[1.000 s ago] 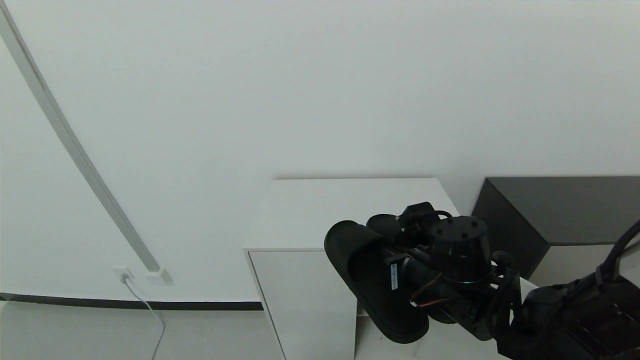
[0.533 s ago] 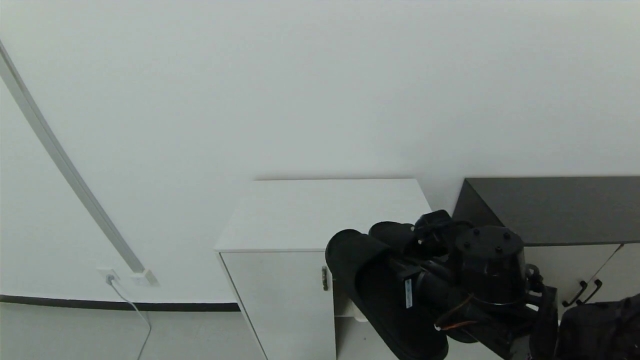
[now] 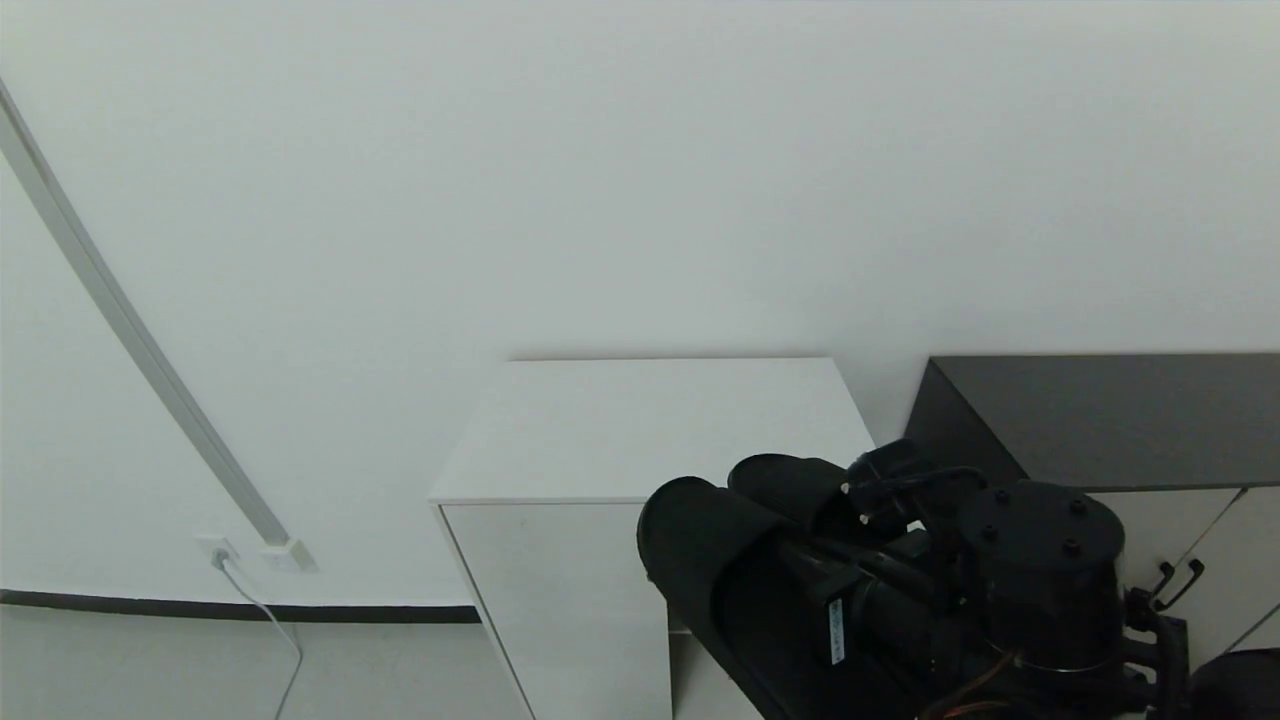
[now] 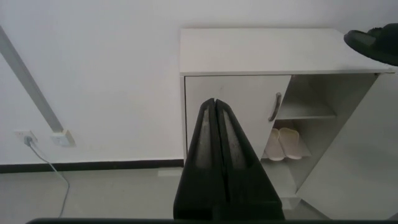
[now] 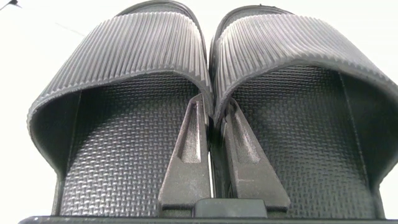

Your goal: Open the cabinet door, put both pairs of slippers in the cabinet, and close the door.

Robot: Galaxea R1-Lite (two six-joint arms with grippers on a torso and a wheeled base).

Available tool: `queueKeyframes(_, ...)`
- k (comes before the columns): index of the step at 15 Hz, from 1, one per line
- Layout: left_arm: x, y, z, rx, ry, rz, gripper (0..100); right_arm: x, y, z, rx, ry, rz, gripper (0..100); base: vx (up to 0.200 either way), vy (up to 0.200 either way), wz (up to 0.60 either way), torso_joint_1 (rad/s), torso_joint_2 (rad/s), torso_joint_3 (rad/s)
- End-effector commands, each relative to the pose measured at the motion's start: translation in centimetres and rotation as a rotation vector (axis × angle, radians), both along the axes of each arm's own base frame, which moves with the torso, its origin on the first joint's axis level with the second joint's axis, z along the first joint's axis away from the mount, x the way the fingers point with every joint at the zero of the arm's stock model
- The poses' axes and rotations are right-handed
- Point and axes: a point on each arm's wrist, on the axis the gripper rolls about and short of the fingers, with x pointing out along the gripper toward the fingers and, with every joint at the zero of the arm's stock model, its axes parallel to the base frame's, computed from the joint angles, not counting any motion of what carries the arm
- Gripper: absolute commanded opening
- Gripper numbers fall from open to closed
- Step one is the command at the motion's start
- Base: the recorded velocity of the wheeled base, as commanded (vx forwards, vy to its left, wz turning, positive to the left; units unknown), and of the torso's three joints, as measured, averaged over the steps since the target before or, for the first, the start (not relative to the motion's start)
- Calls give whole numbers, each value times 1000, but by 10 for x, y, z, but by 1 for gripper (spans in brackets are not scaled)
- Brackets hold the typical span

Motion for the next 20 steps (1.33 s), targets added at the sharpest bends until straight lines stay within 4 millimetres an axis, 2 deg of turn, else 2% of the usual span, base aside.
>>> queueKeyframes(1,0,0,0,-2,0,0,0,-1,0,1,3,-1,3,0,0,0,0,0,0,0)
queueKeyframes(9,0,0,0,-2,0,0,0,-3,-2,-4,-13,9,5,0,0,0,0,0,0,0)
queueKeyframes(20,0,0,0,-7,0,0,0,-3,-1,-6,-14,12,8,0,0,0,0,-139,315,165)
